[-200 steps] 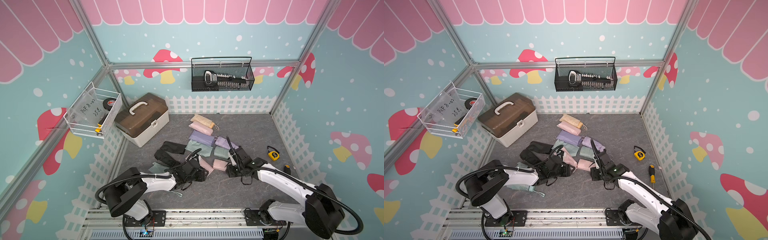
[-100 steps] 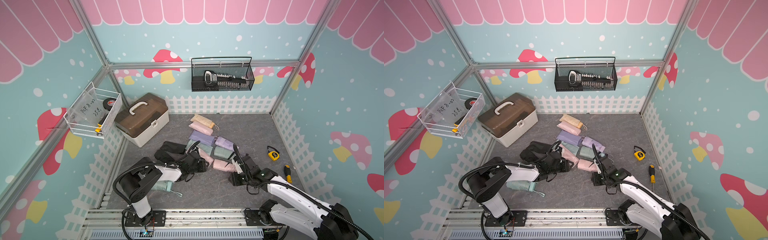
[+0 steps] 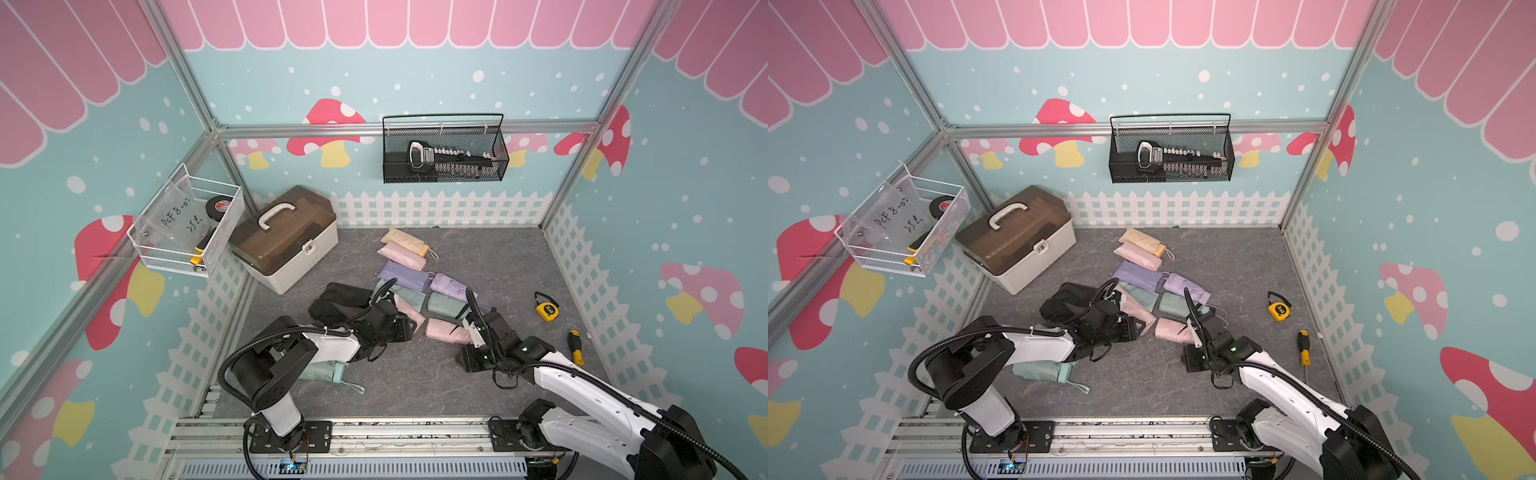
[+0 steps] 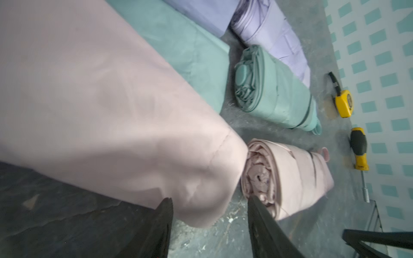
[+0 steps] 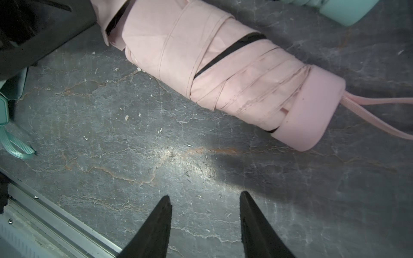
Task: Take umbrellas out of sleeves
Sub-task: Adjust the umbrella sleeve at the center of the board, then adjust the umbrella at the center of the board.
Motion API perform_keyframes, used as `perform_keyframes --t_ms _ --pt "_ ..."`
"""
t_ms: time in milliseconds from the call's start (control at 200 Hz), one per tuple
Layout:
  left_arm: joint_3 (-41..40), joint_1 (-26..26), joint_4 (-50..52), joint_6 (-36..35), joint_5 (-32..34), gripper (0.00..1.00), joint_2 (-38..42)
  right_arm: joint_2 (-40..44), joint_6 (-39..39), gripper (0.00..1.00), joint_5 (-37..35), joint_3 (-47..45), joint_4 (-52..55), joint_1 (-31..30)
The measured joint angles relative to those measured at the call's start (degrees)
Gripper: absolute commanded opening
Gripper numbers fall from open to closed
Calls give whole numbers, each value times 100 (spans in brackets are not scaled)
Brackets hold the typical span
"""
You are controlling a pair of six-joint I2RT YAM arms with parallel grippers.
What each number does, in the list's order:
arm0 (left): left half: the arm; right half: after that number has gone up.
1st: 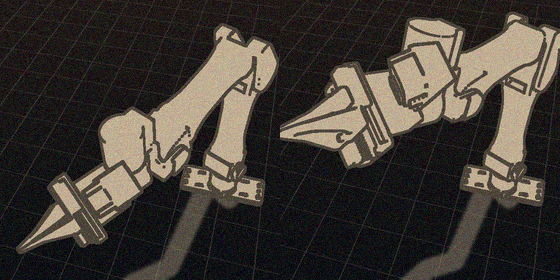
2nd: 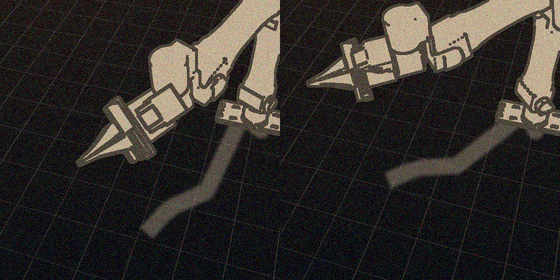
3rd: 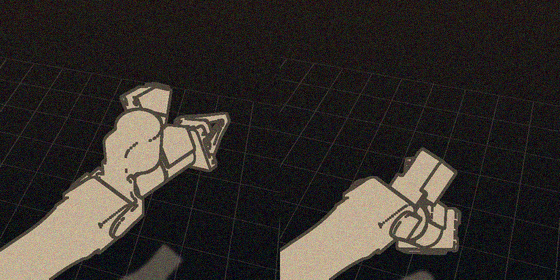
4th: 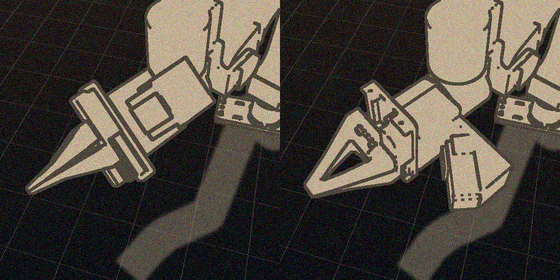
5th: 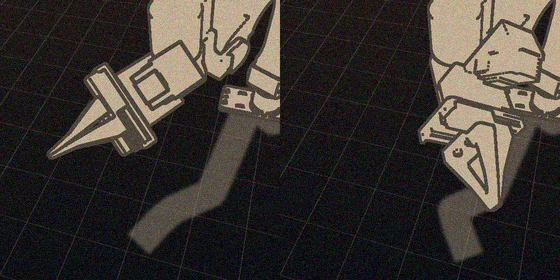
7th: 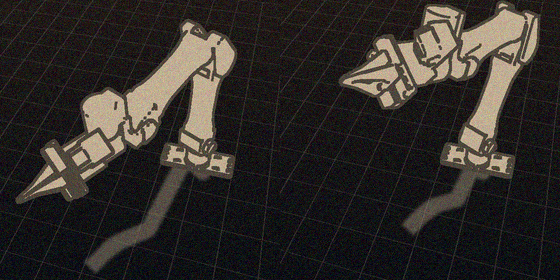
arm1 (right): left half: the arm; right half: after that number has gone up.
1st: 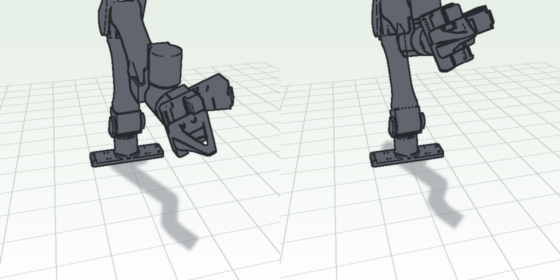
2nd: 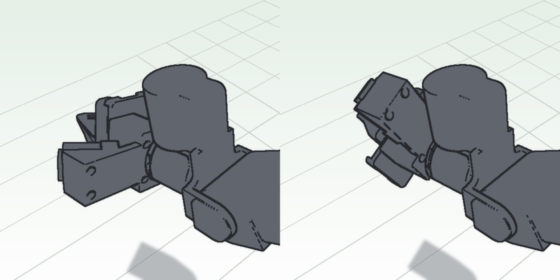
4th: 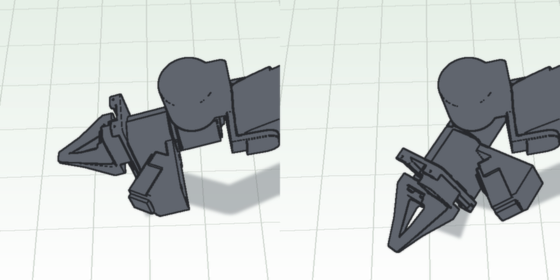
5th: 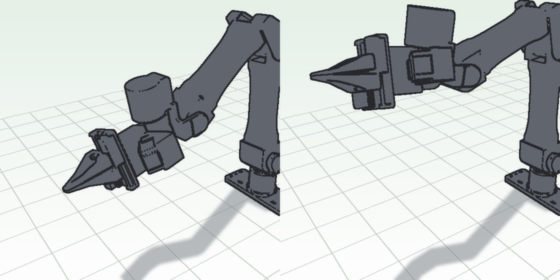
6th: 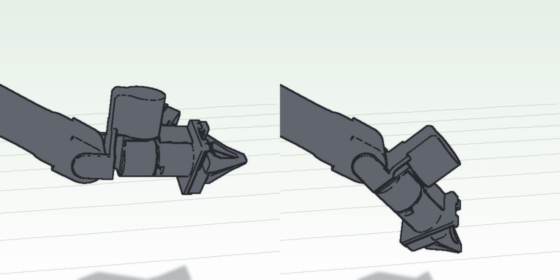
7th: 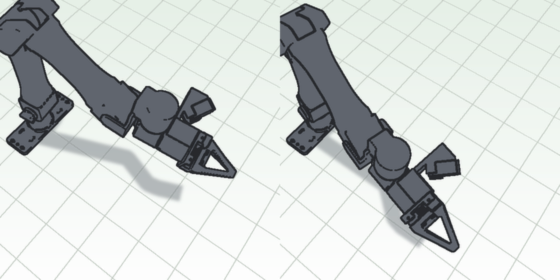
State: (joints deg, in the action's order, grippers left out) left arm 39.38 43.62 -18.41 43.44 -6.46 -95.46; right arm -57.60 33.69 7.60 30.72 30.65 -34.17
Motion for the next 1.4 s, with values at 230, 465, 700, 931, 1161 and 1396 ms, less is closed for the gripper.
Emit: perform_keyframes --t_ms 230,465,700,931,1161,1396 --pt "306 -17 72 -107 -380 69 699 -192 -68 51 -116 136 -63 0" --pt "2105 -634 938 -778 -372 69 463 -774 -273 53 -549 944 39 13" --pt "3202 -1453 1233 -1115 -544 68 -1106 -1513 -568 53 -791 1478 39 122" --pt "3845 -1613 1628 -1390 -837 68 -2092 -1816 -717 53 -802 1609 0 234" --pt "3486 -1606 1482 -1432 -946 68 -2000 -1897 -758 53 -750 1606 -105 262" --pt "2697 -1602 1447 -1432 -1029 68 -1781 -1996 -730 53 -544 1499 -334 269"
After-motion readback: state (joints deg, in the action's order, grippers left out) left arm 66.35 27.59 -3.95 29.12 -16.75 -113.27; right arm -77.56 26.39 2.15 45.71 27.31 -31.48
